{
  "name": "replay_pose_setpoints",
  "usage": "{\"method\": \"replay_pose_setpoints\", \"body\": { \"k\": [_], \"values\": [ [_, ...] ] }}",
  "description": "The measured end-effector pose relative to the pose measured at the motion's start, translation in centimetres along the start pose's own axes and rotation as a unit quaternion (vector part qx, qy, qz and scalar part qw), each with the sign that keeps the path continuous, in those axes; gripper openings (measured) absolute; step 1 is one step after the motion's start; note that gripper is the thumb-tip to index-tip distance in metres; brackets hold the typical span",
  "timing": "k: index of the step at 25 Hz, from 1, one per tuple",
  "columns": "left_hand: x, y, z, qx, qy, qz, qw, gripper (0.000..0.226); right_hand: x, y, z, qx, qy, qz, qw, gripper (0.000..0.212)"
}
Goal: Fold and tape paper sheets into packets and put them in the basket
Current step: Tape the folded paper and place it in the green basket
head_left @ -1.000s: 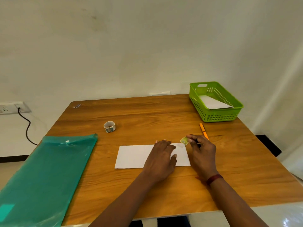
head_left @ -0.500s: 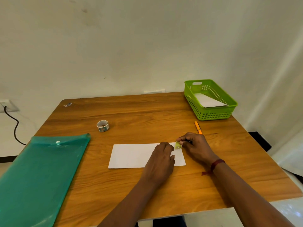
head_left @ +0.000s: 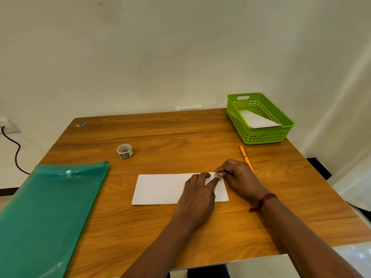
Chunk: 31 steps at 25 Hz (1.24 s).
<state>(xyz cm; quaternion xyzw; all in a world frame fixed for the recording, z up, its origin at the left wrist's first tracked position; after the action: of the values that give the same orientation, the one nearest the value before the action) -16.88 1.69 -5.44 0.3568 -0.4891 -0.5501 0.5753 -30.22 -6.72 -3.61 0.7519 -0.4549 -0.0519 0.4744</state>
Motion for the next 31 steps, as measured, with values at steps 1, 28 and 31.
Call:
{"method": "replay_pose_setpoints", "body": {
  "k": [1, 28, 31],
  "values": [
    [0.0, 0.0, 0.1, 0.007, -0.005, -0.004, 1.0, 0.048, 0.1, -0.1, -0.1, -0.011, 0.007, -0.006, 1.0, 0.02],
    [0.0, 0.0, 0.5, -0.006, -0.02, 0.017, 1.0, 0.049, -4.9, -2.3, -2.4, -0.28, -0.067, 0.014, 0.957, 0.038],
    [0.0, 0.1, 0.5, -0.009, -0.015, 0.013, 1.0, 0.044, -4.8, -2.5, -2.5, -0.287, -0.062, 0.006, 0.956, 0.039]
  ]
}}
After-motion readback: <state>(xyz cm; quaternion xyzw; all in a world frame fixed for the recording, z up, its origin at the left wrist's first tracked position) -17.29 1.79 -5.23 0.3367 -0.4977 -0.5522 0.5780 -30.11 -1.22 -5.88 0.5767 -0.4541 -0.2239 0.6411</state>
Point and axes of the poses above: each hand's wrist, its own x-axis towards the middle knuckle, its own y-axis out of the back of the hand, z = x × y, the point moved 5 cm from there along x, towards the middle knuckle, and after that the axes turned 6 degrees about y, right-handed, at the moved point
